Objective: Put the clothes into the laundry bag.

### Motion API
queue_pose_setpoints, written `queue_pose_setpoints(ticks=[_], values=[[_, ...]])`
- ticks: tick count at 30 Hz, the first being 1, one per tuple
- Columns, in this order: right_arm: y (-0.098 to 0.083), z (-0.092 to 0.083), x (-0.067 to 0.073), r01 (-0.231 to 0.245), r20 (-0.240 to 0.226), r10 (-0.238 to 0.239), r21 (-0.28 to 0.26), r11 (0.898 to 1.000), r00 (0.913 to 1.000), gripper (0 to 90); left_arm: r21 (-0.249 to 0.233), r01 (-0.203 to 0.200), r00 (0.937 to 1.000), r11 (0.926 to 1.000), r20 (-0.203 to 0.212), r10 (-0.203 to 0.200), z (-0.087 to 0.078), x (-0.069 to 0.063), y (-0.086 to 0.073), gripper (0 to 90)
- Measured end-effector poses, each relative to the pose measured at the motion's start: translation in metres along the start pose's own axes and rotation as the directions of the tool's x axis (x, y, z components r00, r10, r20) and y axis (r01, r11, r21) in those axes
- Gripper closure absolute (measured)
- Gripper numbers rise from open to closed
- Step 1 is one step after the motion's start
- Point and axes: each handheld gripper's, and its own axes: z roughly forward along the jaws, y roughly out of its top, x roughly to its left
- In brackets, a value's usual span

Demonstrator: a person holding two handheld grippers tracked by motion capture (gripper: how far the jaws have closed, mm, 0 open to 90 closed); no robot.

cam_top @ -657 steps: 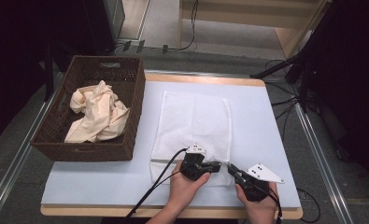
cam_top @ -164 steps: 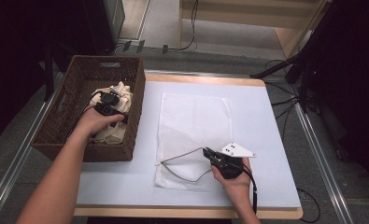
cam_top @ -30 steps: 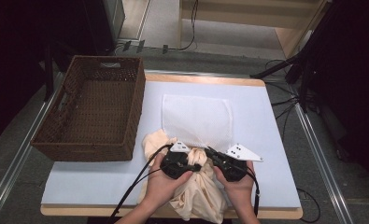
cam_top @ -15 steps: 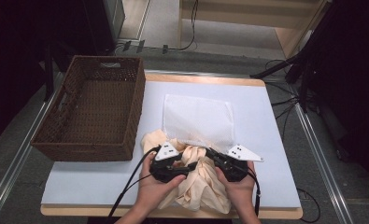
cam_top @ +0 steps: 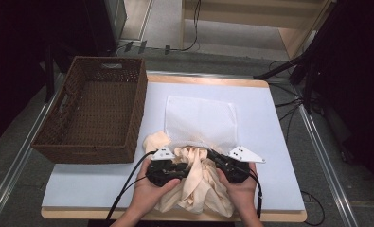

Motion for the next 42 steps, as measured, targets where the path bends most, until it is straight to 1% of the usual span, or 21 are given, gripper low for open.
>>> queue_pose_setpoints(ticks=[3, 6, 9, 10, 11, 12, 14, 16, 17, 19, 22, 24, 25, 26, 27, 29, 33, 34, 37, 40, 42], values=[[0.000, 0.002, 0.000, -0.003, -0.012, 0.003, 0.001, 1.000, 0.9999, 88.9, -0.008, 0.050, 0.9983, 0.9987, 0.031, -0.050, 0.012, -0.003, 0.007, 50.0], [0.000, 0.003, 0.002, -0.002, -0.018, 0.002, 0.003, 1.000, 0.9998, 88.8, 0.016, 0.031, 0.9994, 0.9994, 0.016, -0.031, 0.023, -0.008, 0.011, 39.6], [0.000, 0.004, 0.004, 0.003, -0.026, -0.003, 0.006, 1.000, 0.9996, 88.9, 0.070, -0.010, 0.9993, 0.9975, -0.034, 0.012, 0.034, -0.013, 0.014, 37.7], [0.000, 0.004, 0.005, 0.006, -0.032, -0.006, 0.009, 1.000, 0.9995, 88.9, 0.105, -0.022, 0.9982, 0.9942, -0.053, 0.028, 0.038, -0.014, 0.014, 41.0], [0.000, 0.004, 0.006, 0.008, -0.041, -0.008, 0.009, 1.000, 0.9991, 88.9, 0.131, -0.065, 0.9919, 0.9893, -0.101, 0.078, 0.041, -0.016, 0.015, 48.5], [0.001, 0.004, 0.007, 0.012, -0.049, -0.011, 0.007, 1.000, 0.9988, 88.9, 0.136, -0.082, 0.9883, 0.9874, -0.117, 0.098, 0.042, -0.017, 0.016, 59.2], [0.002, 0.002, 0.010, 0.015, -0.053, -0.015, 0.003, 1.000, 0.9985, 88.9, 0.138, -0.056, 0.9927, 0.9889, -0.099, 0.070, 0.041, -0.012, 0.019, 77.2], [0.003, 0.000, 0.011, 0.020, -0.059, -0.021, -0.009, 1.000, 0.9980, 88.9, 0.113, -0.035, 0.9918, 0.9930, -0.118, 0.049, 0.039, -0.010, 0.022, 83.4], [0.004, -0.002, 0.012, 0.023, -0.062, -0.024, -0.012, 1.000, 0.9978, 88.9, 0.065, -0.027, 0.9894, 0.9975, -0.141, 0.036, 0.037, -0.010, 0.022, 84.4], [0.004, -0.004, 0.012, 0.023, -0.064, -0.024, -0.025, 0.999, 0.9977, 88.9, -0.012, -0.004, 0.9869, 0.9999, -0.161, 0.002, 0.029, -0.009, 0.026, 85.1], [0.005, -0.008, 0.010, 0.010, -0.069, -0.013, -0.042, 0.999, 0.9975, 88.9, -0.138, 0.016, 0.9770, 0.9903, -0.209, -0.044, 0.018, -0.007, 0.030, 85.2], [0.006, -0.010, 0.009, 0.011, -0.063, -0.014, -0.046, 0.999, 0.9979, 88.9, -0.143, 0.041, 0.9727, 0.9889, -0.221, -0.072, 0.021, -0.002, 0.031, 85.0], [0.006, -0.010, 0.008, 0.012, -0.057, -0.014, -0.043, 0.999, 0.9983, 88.9, -0.094, 0.044, 0.9720, 0.9946, -0.226, -0.064, 0.027, 0.002, 0.030, 84.5], [0.006, -0.010, 0.006, 0.009, -0.051, -0.011, -0.042, 0.999, 0.9986, 88.9, -0.026, 0.057, 0.9741, 0.9981, -0.218, -0.061, 0.035, 0.007, 0.028, 83.2], [0.005, -0.010, 0.005, 0.002, -0.048, -0.004, -0.039, 0.999, 0.9988, 88.9, 0.009, 0.064, 0.9791, 0.9979, -0.194, -0.061, 0.040, 0.012, 0.026, 81.2], [0.004, -0.009, 0.003, -0.003, -0.041, 0.002, -0.031, 0.999, 0.9992, 88.9, -0.014, 0.050, 0.9844, 0.9986, -0.168, -0.052, 0.033, 0.011, 0.026, 75.8], [0.003, -0.009, 0.000, -0.006, -0.025, 0.005, -0.025, 1.000, 0.9997, 88.9, -0.071, 0.003, 0.9982, 0.9975, -0.059, -0.008, 0.010, 0.002, 0.032, 46.3], [0.003, -0.009, -0.001, -0.011, -0.023, 0.010, -0.025, 1.000, 0.9997, 88.9, -0.083, 0.014, 0.9997, 0.9964, -0.017, -0.016, 0.005, 0.001, 0.033, 42.4], [0.003, -0.007, -0.002, -0.010, -0.022, 0.009, -0.023, 1.000, 0.9997, 88.9, -0.084, 0.018, 0.9984, 0.9963, 0.055, -0.014, 0.006, -0.004, 0.033, 32.3], [0.003, -0.005, -0.001, -0.009, -0.023, 0.009, -0.018, 1.000, 0.9997, 88.9, 0.030, -0.022, 0.9996, 0.9993, 0.020, 0.021, 0.024, -0.012, 0.031, 26.9], [0.003, -0.005, 0.001, -0.007, -0.023, 0.007, -0.017, 1.000, 0.9997, 89.0, 0.109, -0.025, 0.9989, 0.9938, -0.035, 0.029, 0.039, -0.010, 0.027, 29.4]])
